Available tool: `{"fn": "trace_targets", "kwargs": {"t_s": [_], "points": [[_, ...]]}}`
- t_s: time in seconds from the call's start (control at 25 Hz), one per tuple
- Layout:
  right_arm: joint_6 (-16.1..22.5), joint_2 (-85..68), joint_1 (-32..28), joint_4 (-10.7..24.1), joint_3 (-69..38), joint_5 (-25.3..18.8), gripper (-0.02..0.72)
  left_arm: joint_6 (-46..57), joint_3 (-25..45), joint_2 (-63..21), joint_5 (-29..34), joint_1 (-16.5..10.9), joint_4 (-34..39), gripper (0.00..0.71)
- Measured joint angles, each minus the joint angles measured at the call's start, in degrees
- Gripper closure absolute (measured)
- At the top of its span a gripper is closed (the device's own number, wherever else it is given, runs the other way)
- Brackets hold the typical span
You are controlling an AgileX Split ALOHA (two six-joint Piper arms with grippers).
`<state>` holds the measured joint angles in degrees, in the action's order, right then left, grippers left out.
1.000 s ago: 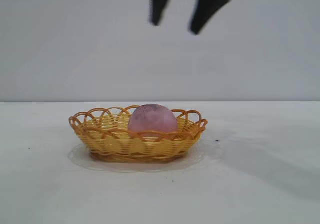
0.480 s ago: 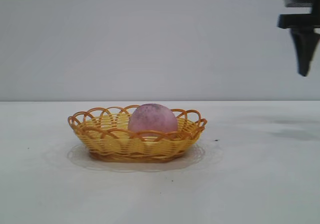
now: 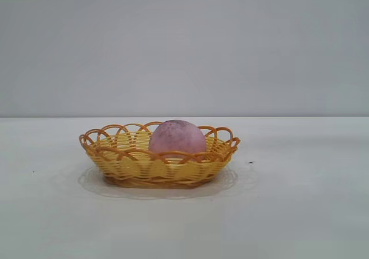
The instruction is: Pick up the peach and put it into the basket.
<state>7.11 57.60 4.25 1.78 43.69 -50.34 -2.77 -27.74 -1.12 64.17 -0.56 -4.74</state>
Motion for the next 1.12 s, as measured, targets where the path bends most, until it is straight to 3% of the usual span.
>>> {"fn": "trace_targets", "kwargs": {"t_s": [0.12, 0.24, 0.44, 0.72, 1.12], "points": [[-0.3, -12.2, 0.0, 0.0, -7.9, -5.1, 0.220, 0.0, 0.0, 0.0, 0.0, 0.0, 0.0, 0.345], [-0.5, -23.3, 0.0, -2.1, -10.4, -9.0, 0.220, 0.0, 0.0, 0.0, 0.0, 0.0, 0.0, 0.345], [-4.2, -37.4, 0.0, -3.7, -12.3, -13.3, 0.220, 0.0, 0.0, 0.0, 0.0, 0.0, 0.0, 0.345], [-8.6, -46.5, 0.0, -5.1, -15.5, -14.4, 0.220, 0.0, 0.0, 0.0, 0.0, 0.0, 0.0, 0.345], [-9.5, -58.5, 0.0, -5.3, -15.7, -14.9, 0.220, 0.0, 0.0, 0.0, 0.0, 0.0, -0.1, 0.345]]}}
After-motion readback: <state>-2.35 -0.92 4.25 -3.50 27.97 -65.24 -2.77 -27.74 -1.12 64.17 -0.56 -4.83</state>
